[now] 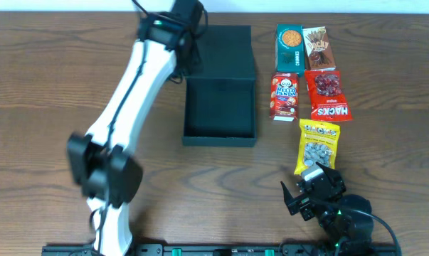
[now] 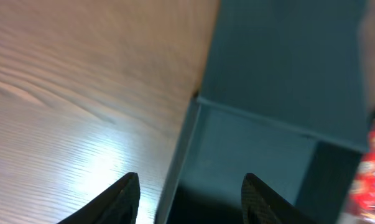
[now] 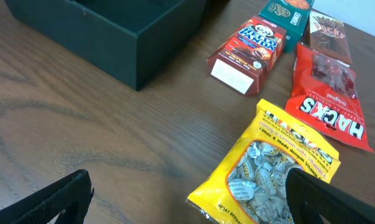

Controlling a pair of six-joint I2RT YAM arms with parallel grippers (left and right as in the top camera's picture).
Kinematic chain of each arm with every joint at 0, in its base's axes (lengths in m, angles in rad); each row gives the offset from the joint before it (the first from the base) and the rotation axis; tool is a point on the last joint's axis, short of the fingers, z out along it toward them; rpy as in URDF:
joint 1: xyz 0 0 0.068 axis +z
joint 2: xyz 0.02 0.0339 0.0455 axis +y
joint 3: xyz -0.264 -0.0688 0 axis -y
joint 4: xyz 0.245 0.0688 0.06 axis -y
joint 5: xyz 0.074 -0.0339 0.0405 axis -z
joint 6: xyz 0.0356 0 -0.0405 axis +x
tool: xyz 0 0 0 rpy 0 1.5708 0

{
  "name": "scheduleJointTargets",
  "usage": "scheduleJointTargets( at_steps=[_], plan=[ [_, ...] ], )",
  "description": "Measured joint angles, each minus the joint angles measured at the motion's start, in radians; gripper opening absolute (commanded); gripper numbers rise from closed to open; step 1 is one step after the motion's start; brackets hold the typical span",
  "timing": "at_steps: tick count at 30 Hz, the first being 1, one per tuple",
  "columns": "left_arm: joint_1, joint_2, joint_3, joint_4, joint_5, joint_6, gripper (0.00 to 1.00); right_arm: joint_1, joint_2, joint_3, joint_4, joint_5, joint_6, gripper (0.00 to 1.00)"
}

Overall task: Pack container
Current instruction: 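Lift the left gripper off the box and retract it upward, then reach the right gripper to the teal coconut cookie box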

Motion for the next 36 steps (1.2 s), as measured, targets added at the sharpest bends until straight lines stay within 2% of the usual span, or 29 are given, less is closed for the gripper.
scheduleJointTargets(
  at_steps=[5, 11, 20, 28, 32, 36],
  plan=[
    [0.010, -0.121, 0.018, -0.020, -0.096, 0.029, 0.52, 0.000, 0.000, 0.000, 0.000, 0.000, 0.000, 0.99],
    [0.050, -0.122, 0.018, -0.067, -0.132, 0.076, 0.50, 0.000, 0.000, 0.000, 0.000, 0.000, 0.000, 0.99],
    [0.143, -0.122, 0.018, -0.098, -0.063, 0.139, 0.50, 0.000, 0.000, 0.000, 0.000, 0.000, 0.000, 0.99],
    [0.155, -0.122, 0.018, -0.098, -0.040, 0.172, 0.51, 0.000, 0.000, 0.000, 0.002, 0.000, 0.000, 0.99],
    [0.155, -0.122, 0.018, -0.105, -0.033, 0.179, 0.51, 0.000, 0.000, -0.004, 0.129, -0.040, 0.008, 0.99],
    [0.155, -0.122, 0.018, -0.110, -0.029, 0.179, 0.51, 0.000, 0.000, -0.007, 0.383, -0.267, 0.106, 0.99]
  ],
)
